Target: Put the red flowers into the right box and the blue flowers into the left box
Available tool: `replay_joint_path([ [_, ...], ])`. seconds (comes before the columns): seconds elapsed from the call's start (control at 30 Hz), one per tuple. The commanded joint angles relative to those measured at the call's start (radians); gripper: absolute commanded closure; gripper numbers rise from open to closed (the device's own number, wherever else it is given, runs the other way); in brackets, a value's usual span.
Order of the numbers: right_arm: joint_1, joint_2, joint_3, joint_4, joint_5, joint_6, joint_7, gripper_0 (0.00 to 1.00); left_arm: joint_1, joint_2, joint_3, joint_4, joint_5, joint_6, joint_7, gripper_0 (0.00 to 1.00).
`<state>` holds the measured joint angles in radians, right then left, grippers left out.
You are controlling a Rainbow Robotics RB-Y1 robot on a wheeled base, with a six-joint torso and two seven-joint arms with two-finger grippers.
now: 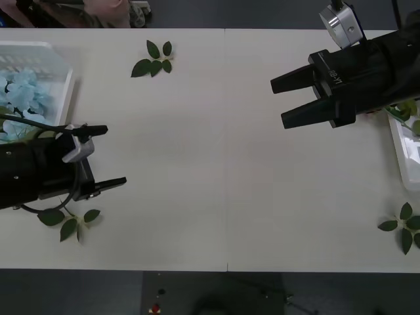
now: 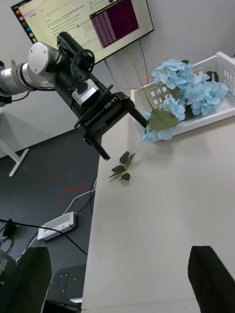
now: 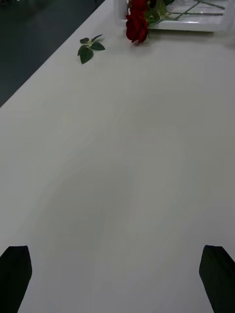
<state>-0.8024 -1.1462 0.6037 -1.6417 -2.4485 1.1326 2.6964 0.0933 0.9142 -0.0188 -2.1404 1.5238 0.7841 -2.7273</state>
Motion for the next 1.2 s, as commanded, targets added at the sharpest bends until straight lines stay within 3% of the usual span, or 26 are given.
replay_joint_path([
  [0.03,-0.024,-0.004,-0.012,-0.007,-0.001,0.001,0.009,0.19,-0.116,0.025,-0.027,-0.015,0.021,-0.003,0.126,0.0],
  [0.2,-0.024,-0.004,-0.012,-0.007,-0.001,0.001,0.009,0.19,-0.244,0.029,-0.027,-0.016,0.076,0.127,0.278,0.0],
  [0.33,-0.024,-0.004,-0.012,-0.007,-0.001,0.001,0.009,0.18,-0.294,0.081,-0.049,-0.027,0.144,0.136,0.336,0.0],
  [0.57,-0.024,-0.004,-0.012,-0.007,-0.001,0.001,0.009,0.18,-0.32,0.221,-0.128,-0.07,0.263,-0.009,0.337,0.0],
  [1.2,-0.024,-0.004,-0.012,-0.007,-0.001,0.001,0.009,0.19,-0.386,0.215,-0.142,-0.079,0.334,-0.032,0.34,0.0],
])
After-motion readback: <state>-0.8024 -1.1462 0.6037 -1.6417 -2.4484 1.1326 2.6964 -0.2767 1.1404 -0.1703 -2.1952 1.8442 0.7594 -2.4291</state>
